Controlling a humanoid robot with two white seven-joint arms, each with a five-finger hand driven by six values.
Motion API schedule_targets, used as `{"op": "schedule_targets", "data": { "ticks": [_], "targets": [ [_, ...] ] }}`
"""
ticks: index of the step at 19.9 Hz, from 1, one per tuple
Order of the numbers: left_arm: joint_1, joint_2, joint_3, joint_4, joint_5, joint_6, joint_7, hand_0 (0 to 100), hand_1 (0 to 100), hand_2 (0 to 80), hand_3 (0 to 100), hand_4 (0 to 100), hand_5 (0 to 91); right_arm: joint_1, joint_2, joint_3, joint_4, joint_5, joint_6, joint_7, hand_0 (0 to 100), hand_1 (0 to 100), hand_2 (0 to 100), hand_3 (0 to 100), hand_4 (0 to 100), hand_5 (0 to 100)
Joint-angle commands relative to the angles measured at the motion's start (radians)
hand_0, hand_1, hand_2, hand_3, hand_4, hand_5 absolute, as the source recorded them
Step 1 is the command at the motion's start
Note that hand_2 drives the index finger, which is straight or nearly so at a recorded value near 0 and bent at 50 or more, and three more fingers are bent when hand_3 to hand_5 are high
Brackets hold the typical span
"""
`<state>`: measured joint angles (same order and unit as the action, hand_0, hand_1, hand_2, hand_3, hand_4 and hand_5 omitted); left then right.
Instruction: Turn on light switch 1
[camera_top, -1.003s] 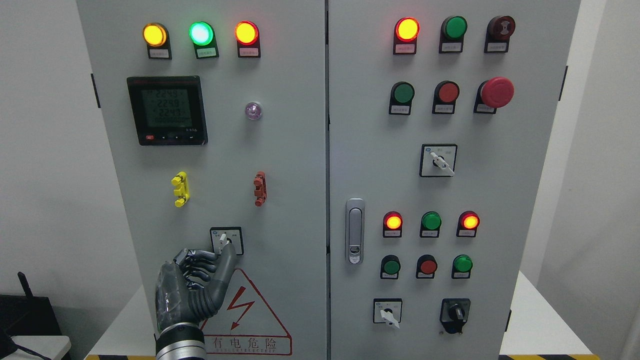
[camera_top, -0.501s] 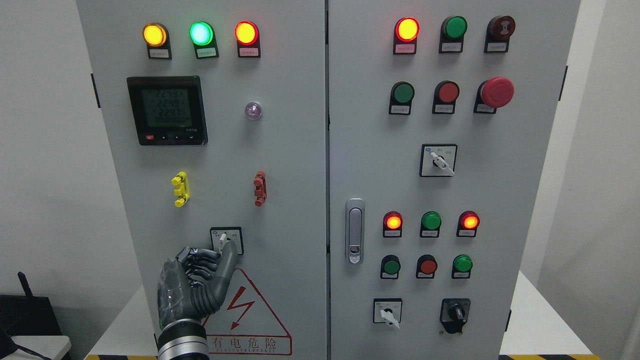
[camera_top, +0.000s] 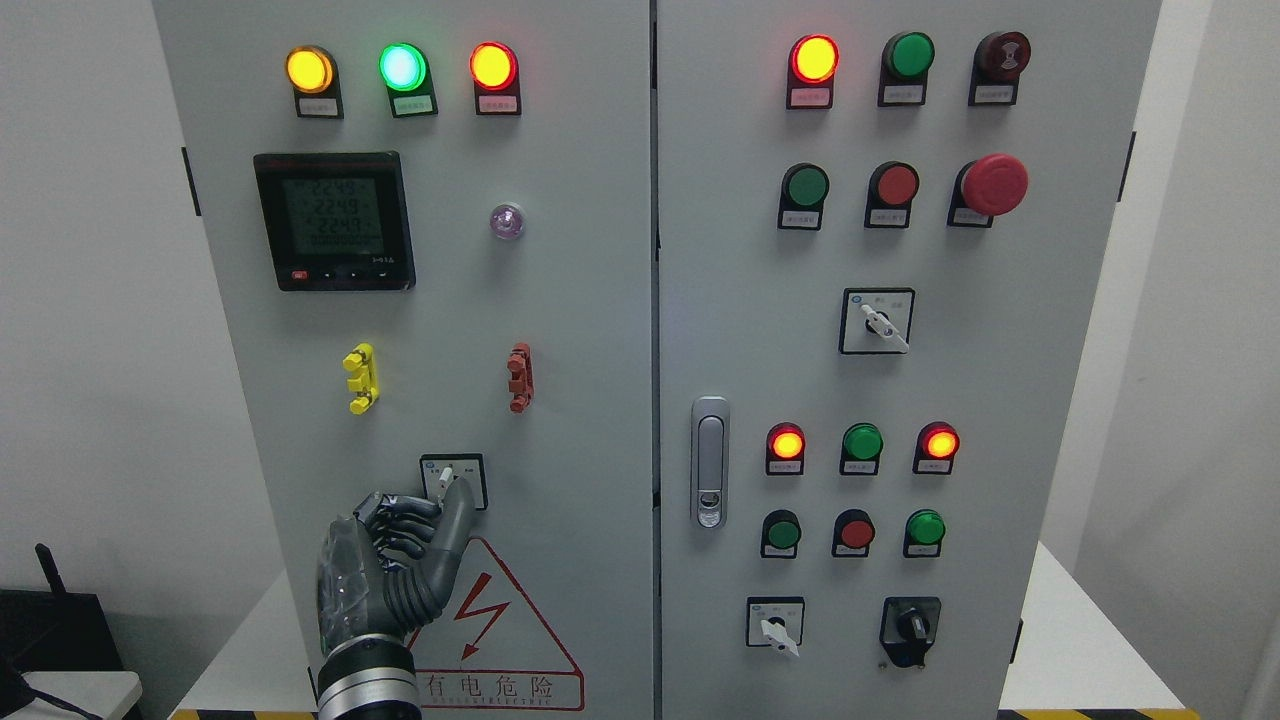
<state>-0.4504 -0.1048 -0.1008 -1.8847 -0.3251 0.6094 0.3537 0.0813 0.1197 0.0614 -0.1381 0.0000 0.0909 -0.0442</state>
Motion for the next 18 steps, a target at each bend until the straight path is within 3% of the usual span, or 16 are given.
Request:
{"op": "schedule_targets", "data": {
  "ticks": [1,18],
  "targets": [
    [-0.004,-0.001,-0.002,0.001,0.0,0.009,-0.001,17,44,58.8,77,78,74.2,0.0,0.0,0.0,0.0,-0.017,0.0,0.0,12,39,0,0,0,0],
    [-0.017,-0.004,-0.007,0.006,-0.002,0.033,-0.001,19,42,59.1,77,79,74.9,0.0,0.0,0.0,0.0,-0.018,0.0,0.0,12,39,0,0,0,0]
  ]
}}
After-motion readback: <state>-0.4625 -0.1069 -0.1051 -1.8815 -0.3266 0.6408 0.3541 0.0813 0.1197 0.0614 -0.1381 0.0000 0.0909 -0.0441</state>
